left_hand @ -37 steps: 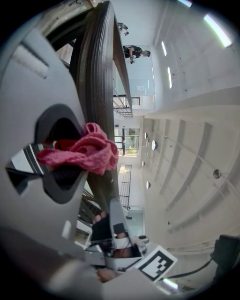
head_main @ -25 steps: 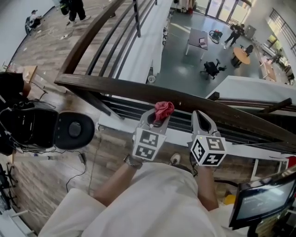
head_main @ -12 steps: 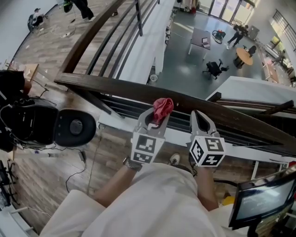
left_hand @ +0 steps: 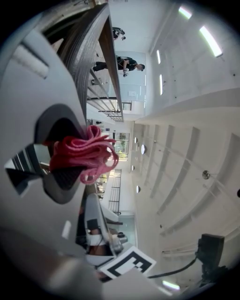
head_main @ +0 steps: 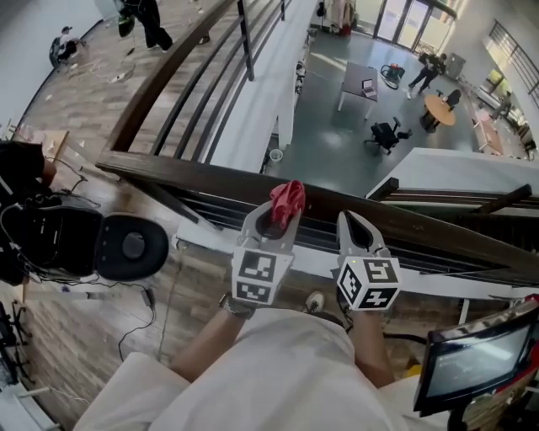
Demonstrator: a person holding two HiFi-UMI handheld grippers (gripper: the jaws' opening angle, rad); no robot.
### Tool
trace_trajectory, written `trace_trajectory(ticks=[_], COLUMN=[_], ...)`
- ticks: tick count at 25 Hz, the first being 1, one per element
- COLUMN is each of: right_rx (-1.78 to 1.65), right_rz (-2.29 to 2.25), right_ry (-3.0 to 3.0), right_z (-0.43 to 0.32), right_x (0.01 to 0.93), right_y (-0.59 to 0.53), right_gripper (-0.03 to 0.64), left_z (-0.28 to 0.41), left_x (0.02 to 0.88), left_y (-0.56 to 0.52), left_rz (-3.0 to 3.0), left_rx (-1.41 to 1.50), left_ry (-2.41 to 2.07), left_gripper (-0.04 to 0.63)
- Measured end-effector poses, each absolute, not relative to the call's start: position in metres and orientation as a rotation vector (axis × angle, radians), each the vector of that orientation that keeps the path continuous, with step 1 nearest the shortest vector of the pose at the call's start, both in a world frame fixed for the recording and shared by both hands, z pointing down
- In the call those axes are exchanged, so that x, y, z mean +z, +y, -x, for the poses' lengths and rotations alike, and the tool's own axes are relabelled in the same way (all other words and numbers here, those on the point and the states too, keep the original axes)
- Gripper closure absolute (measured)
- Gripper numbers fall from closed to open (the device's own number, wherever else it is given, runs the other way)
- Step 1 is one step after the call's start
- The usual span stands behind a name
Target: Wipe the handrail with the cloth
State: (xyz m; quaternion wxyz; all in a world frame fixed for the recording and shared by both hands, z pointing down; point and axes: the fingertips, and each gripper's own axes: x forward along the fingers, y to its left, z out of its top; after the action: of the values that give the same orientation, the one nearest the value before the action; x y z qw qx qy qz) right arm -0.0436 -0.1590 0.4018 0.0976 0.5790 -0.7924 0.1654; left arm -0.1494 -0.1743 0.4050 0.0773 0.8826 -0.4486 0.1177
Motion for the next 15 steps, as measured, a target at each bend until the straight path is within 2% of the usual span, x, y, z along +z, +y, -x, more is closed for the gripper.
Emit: trace_trajectory(ticks=[15], right_rx=[0.471], right_rz=[-1.692], right_ry=[-2.352], right_z=[0.035], right_x=[0.405], right_y=[-0.172], right_gripper=[0.614], left_z=[0.136], left_x=[0.398], left_y=[-0.196], left_rz=[-2.595], left_rx=[0.342], left_ry=[-1.31], left_gripper=[0.471])
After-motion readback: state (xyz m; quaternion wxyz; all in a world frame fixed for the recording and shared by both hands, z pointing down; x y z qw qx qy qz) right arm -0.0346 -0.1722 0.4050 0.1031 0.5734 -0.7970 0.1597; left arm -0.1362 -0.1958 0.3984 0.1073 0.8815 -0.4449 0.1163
